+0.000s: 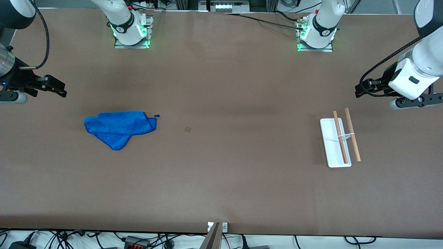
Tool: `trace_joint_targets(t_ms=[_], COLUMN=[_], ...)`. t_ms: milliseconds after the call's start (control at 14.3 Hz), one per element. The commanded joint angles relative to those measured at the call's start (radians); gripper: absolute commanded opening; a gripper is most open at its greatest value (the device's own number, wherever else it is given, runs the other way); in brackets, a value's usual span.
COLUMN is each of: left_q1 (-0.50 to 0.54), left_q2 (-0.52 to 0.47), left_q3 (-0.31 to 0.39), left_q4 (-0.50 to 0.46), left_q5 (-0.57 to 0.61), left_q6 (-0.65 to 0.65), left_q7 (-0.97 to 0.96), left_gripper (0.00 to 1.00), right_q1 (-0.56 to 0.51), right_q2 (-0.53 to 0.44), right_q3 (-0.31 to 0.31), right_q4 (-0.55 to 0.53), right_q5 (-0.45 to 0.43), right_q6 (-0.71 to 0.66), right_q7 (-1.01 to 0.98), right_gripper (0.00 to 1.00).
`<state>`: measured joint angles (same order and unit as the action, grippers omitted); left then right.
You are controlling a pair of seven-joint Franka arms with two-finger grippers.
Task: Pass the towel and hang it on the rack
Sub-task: 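Move the right gripper toward the blue towel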
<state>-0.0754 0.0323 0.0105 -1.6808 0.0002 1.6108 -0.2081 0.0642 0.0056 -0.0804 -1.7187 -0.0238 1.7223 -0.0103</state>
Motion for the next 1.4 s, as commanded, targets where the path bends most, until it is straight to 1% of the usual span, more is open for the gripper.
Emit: trace_joint_targets(t_ms=[0, 350, 559, 839, 1189, 1329], left_q1=[0.006, 0.006, 0.006, 0.006, 0.006, 0.006], left_q2=[-0.009, -0.009, -0.009, -0.009, -0.008, -0.008], left_q3=[-0.001, -0.001, -0.001, -0.001, -0.001, -0.001], left_q4=[0.001, 0.001, 0.001, 0.006, 0.007, 0.007], left_q5=[0.011, 0.01, 0.01, 0.01, 0.01, 0.01], left_q6=[-0.011, -0.011, -0.011, -0.012, -0.014, -0.014], left_q7=[0.022, 0.022, 0.022, 0.022, 0.022, 0.022], left_gripper=[1.0, 1.0, 1.0, 1.0, 1.0, 1.0], right_q1=[-0.011, -0.012, -0.02, -0.032, -0.093, -0.118], right_q2=[-0.03, -0.029, -0.006, 0.088, 0.226, 0.281], right_q3=[0.011, 0.01, 0.008, 0.001, 0.001, 0.001], right_q4=[-0.03, -0.03, -0.024, -0.015, -0.015, -0.016], right_q5=[0.013, 0.013, 0.01, 0.004, 0.001, 0.005], right_q6=[0.003, 0.003, 0.005, 0.017, 0.046, 0.069], right_q7=[-0.007, -0.007, -0.007, -0.01, -0.016, -0.086], right_gripper=[1.0, 1.0, 1.0, 1.0, 1.0, 1.0])
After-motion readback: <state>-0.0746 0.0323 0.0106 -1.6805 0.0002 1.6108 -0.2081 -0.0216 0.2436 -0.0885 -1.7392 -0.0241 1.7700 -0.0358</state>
